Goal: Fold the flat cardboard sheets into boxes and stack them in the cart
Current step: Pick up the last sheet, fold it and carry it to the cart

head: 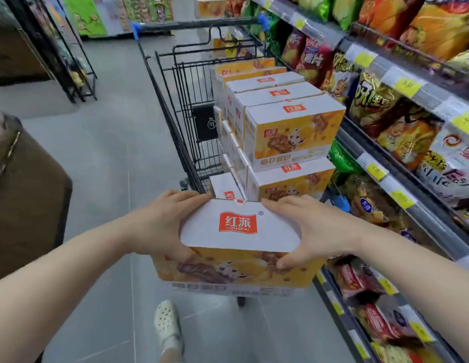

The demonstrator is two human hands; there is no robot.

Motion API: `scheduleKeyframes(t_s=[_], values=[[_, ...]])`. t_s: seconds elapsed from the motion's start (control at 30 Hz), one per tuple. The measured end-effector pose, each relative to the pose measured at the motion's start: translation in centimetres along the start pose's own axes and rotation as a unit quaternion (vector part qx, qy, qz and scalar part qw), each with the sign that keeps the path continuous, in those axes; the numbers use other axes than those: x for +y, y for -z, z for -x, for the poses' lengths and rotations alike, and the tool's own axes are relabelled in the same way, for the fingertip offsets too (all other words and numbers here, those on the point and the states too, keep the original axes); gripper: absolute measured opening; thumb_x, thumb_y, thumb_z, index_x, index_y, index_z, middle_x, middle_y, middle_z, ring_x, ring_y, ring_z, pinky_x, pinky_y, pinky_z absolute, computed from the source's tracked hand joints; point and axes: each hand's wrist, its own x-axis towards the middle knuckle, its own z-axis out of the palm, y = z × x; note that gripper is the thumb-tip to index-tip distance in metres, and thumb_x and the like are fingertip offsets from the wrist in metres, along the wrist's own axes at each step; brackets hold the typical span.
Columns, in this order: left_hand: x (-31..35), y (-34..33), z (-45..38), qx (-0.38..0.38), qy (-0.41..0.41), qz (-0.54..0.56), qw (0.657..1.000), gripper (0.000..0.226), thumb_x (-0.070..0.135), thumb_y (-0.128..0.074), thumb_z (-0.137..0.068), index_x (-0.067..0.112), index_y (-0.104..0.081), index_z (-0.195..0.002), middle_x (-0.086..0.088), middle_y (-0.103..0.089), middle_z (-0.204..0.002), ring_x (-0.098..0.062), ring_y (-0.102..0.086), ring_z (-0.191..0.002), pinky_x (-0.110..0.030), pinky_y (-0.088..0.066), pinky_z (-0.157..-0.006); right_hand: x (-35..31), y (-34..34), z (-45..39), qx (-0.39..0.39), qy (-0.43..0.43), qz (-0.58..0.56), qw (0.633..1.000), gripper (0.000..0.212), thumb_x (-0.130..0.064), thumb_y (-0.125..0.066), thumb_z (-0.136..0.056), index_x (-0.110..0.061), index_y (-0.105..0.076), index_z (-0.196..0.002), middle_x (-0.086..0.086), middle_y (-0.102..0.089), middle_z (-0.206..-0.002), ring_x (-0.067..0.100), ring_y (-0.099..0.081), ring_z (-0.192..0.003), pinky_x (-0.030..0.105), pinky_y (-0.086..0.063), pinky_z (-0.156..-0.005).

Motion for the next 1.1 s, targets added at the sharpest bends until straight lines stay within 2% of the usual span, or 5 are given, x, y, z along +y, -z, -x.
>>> scheduleKeyframes(t_s=[0.4, 0.57, 0.7, 0.97, 1.1], values=[[-11.3, 13.5, -13.7, -0.062, -0.207, -0.073, 0.974, 0.116, 0.069, -0.045, -0.037, 0.033, -0.013, -0.142, 0.016, -0.021, -0.146, -0.003, -0.012, -0.13, -0.025, -0.013, -0.11, -3.5, 6.1, -10.1, 0.077, -0.192, -0.139, 0.968, 0.098, -0.065, -0.067, -0.064, -0.055, 0.0, -0.135, -0.009, -0.03, -0.142, 0.013, -0.025, -0.129, 0.034, -0.032, -0.105], [-12.7, 17.9, -18.1, -0.069, -0.277, -0.137, 0.948, 0.113, 0.064, -0.061, -0.049, 0.027, -0.01, -0.144, 0.009, -0.015, -0.15, -0.007, -0.007, -0.135, -0.029, -0.005, -0.113, -4.9, 7.6, -13.2, 0.14, -0.275, -0.157, 0.938, 0.107, -0.066, -0.064, -0.063, -0.037, -0.001, -0.144, -0.013, -0.017, -0.149, 0.016, -0.015, -0.137, 0.036, -0.026, -0.11], [-14.1, 19.9, -22.0, -0.052, -0.304, -0.182, 0.934, 0.104, 0.042, -0.076, -0.065, 0.027, -0.009, -0.143, 0.005, -0.014, -0.151, -0.014, -0.006, -0.138, -0.032, -0.004, -0.115, -5.5, 8.1, -16.7, 0.184, -0.303, -0.175, 0.918, 0.107, -0.065, -0.063, -0.064, -0.034, 0.001, -0.145, -0.009, -0.018, -0.147, 0.018, -0.015, -0.135, 0.042, -0.029, -0.11], [-18.7, 21.4, -27.8, 0.02, -0.367, -0.205, 0.907, 0.101, 0.034, -0.079, -0.063, 0.02, -0.018, -0.142, -0.001, -0.026, -0.147, -0.013, -0.01, -0.134, -0.025, -0.002, -0.114, -4.5, 8.0, -25.1, 0.215, -0.295, -0.225, 0.903, 0.102, -0.047, -0.068, -0.068, -0.04, 0.004, -0.141, -0.003, -0.017, -0.137, 0.022, -0.015, -0.127, 0.042, -0.036, -0.1], [-21.3, 21.3, -30.3, 0.065, -0.364, -0.225, 0.901, 0.102, 0.039, -0.081, -0.055, 0.02, -0.025, -0.14, -0.008, -0.04, -0.139, -0.025, -0.025, -0.129, -0.038, -0.017, -0.112, -3.0, 8.4, -28.5, 0.197, -0.275, -0.236, 0.911, 0.103, -0.038, -0.069, -0.07, -0.04, 0.006, -0.141, -0.004, -0.013, -0.139, 0.023, -0.013, -0.128, 0.04, -0.045, -0.09]])
